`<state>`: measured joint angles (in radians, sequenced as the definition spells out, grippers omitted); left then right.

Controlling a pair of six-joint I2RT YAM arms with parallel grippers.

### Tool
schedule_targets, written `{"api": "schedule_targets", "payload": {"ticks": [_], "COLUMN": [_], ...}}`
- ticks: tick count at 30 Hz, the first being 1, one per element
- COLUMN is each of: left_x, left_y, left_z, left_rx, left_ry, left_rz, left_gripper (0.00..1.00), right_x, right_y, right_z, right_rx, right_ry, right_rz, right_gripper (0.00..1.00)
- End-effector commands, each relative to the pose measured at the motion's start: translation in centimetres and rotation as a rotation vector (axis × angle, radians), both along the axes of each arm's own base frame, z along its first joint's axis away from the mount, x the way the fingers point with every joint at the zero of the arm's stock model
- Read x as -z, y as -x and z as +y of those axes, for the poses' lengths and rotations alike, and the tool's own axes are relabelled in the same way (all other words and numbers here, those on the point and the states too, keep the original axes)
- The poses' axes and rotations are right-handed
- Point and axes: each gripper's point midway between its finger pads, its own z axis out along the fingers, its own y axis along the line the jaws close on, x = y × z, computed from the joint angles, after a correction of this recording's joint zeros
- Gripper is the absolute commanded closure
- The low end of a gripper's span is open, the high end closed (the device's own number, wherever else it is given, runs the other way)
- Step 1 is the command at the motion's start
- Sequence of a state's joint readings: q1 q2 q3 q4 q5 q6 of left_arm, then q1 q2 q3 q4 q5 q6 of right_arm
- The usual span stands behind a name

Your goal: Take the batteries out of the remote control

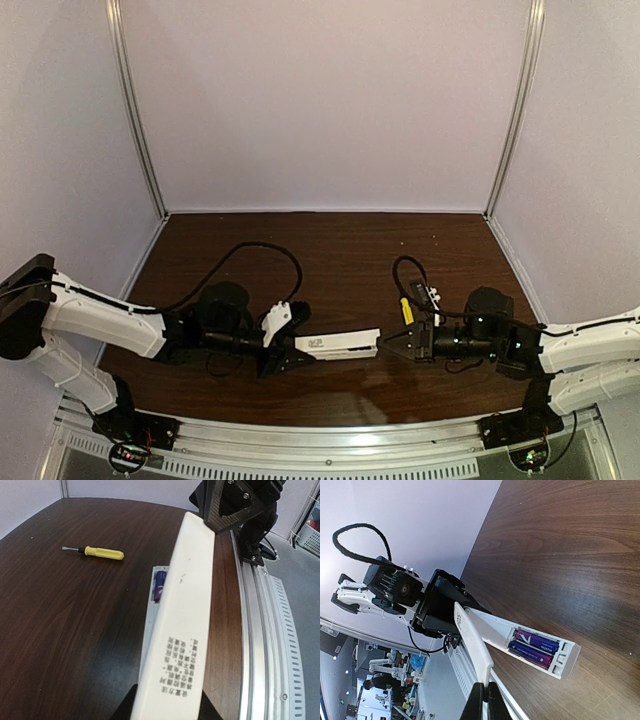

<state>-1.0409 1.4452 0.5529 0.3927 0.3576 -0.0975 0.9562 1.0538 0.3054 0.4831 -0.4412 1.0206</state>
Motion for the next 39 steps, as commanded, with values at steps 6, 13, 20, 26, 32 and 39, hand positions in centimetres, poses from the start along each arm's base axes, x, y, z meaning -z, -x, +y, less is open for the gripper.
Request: {"api": "schedule_targets", "payload": {"ticks": [6,13,20,26,32,39], "left_x": [-2.8,-2.7,-2.7,-2.7,-2.6,-2.3], "left_y": [-0.9,-1.0,-0.7,-0.5,-0.5,-0.3], "left_z": [0.2,0.8,1.9,2.8,3.4,3.5], "left_rx": [-0.07,-0.107,-0.132,-0.159,-0.178,-0.17], "left_ry": [0.084,0.081,0.083,0.082,0.08,0.079], "left_rz": [-0.044,-0.011,0.01,0.017,0.021,0.025], "left_gripper": [1.0,1.0,1.0,1.0,1.0,1.0], "right_x": [-2.5,-3.5,-4.3,-4.9,-5.9,-6.8], "right_y": [-0.6,-1.3,-2.0,-2.5,-2.5,-2.6], "right_z": [-0.1,-0.1,1.1,2.7,4.8,6.5], "right_rx": [0.028,0.051,0.042,0.012,-0.052,-0.1], "right_ry": [-0.043,-0.047,-0.053,-0.072,-0.118,-0.175], "right_rz": [-0.094,-0.145,-0.172,-0.178,-0.166,-0.138], "right_gripper": [1.0,1.0,1.0,1.0,1.0,1.0]}}
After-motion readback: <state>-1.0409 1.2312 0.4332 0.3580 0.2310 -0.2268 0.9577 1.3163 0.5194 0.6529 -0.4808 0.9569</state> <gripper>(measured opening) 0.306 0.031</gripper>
